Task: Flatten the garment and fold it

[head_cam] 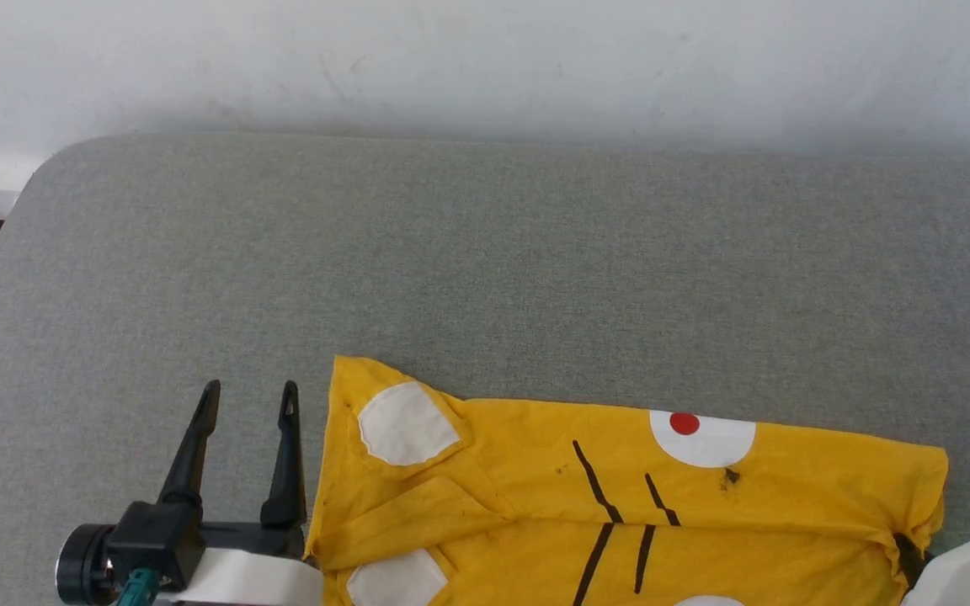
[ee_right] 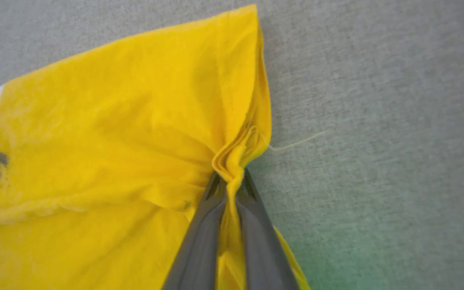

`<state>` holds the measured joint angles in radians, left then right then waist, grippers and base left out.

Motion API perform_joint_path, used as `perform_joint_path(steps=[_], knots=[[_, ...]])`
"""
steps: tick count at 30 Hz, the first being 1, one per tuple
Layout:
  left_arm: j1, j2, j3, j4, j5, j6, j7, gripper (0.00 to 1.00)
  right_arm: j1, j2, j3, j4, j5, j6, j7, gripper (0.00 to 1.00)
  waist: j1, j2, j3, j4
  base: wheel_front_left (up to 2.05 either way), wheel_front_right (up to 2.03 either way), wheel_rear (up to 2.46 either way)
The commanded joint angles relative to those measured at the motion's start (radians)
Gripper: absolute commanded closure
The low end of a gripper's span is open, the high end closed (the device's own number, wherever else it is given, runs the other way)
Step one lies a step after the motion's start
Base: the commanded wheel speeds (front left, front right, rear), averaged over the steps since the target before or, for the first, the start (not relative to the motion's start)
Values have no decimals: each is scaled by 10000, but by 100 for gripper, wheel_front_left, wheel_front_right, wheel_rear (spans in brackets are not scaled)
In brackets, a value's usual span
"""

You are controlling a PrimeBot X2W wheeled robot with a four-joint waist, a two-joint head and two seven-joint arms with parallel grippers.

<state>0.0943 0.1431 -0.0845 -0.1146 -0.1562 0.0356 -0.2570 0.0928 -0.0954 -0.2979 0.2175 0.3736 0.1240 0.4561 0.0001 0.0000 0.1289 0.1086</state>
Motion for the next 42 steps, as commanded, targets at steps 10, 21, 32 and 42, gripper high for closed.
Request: perform_joint_path(steps=[10,21,32,42], knots=[[49,-367,643,37,384,-532,-47,0,-68,-27,-823,-58,-669,67,-241,100,-1,0,-331,-198,0,0,0],[79,-591,875,184,592,-842,-47,0,-261,-1078,-1865,-423,-1302,67,93,100,-1,0,-476,-216,0,0,0],[190,-743,918,325,649,-999,-47,0,907,-830,-299,-2953,-519,67,1624,100,-1,0,-913,-31,0,0,0],[318,-828,940,427,634,-1108,-47,0,1369,-604,1863,-5038,289,67,3137,100,-1,0,-1253,662,0,0,0]])
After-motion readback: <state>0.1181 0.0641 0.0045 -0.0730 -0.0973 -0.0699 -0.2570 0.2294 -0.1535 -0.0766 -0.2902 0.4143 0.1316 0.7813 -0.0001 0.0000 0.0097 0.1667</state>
